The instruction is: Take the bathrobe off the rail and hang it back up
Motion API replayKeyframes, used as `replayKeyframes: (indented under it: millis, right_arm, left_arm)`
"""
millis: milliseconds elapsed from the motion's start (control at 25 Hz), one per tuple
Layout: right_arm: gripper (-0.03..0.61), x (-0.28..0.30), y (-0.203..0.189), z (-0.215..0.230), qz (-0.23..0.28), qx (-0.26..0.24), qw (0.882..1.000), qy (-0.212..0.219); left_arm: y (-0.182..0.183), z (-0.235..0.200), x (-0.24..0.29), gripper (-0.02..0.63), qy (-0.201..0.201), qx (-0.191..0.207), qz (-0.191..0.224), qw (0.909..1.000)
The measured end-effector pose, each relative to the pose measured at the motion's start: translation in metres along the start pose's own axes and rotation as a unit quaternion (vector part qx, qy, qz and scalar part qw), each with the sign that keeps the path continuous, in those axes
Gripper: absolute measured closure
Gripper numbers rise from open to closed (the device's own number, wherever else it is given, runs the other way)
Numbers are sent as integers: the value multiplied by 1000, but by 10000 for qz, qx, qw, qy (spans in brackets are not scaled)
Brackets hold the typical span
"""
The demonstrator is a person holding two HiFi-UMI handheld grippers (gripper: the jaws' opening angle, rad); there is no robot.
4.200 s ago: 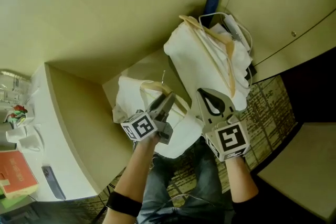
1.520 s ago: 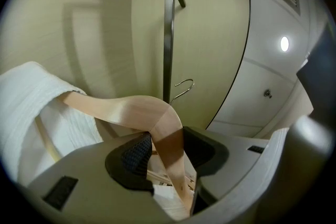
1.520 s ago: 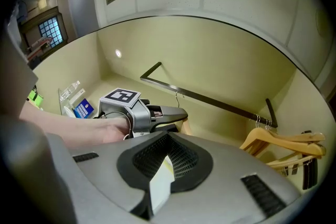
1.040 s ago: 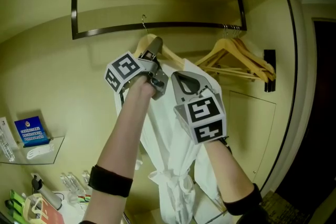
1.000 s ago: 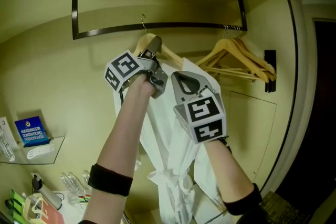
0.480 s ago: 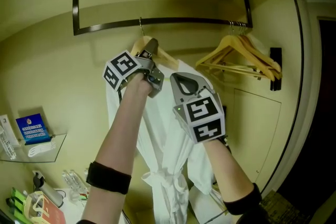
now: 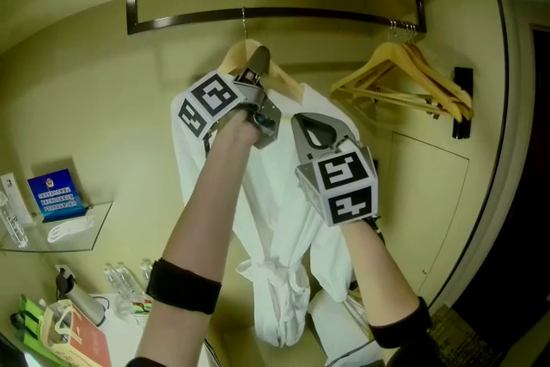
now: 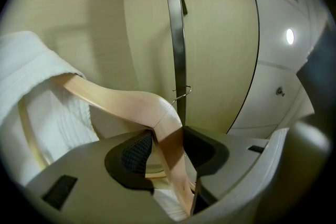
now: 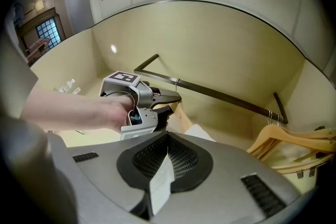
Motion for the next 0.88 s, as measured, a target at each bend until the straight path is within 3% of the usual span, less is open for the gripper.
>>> replayKeyframes:
  millis: [280,440,560,720,880]
  right_arm:
    - [552,-11,-16,-5,-190,38,9997,-133]
    - [552,-23,-33,-22,-364,113,9992,-95]
    - [552,-38,-54,-38,-486,128,9987,-19]
    - [552,-70,-96,-78,-816,231,9963,128]
    - [552,-103,-163,-127,-1354,531,9884,436]
  left_arm:
    - [-8,-10,-35,423,159,240,-32,9996]
    - [-36,-22,-83,423,201,499,-338,9980]
    - [-67,-29,-129,440,240,903,-668,9934]
    - [-117,-61,-209,493,743,1584,-1198,9773]
    - [-172,-107,-292,612,1455,2195,-1786,9480]
Point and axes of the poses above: the fingertips, and each gripper's own axes: x forward along the fingers, z to its right, y out of its top, the point moved 2 cm from there along -x, backward along the fingers, and after that the axes turned 7 degrees about y, right-handed, at the moved point
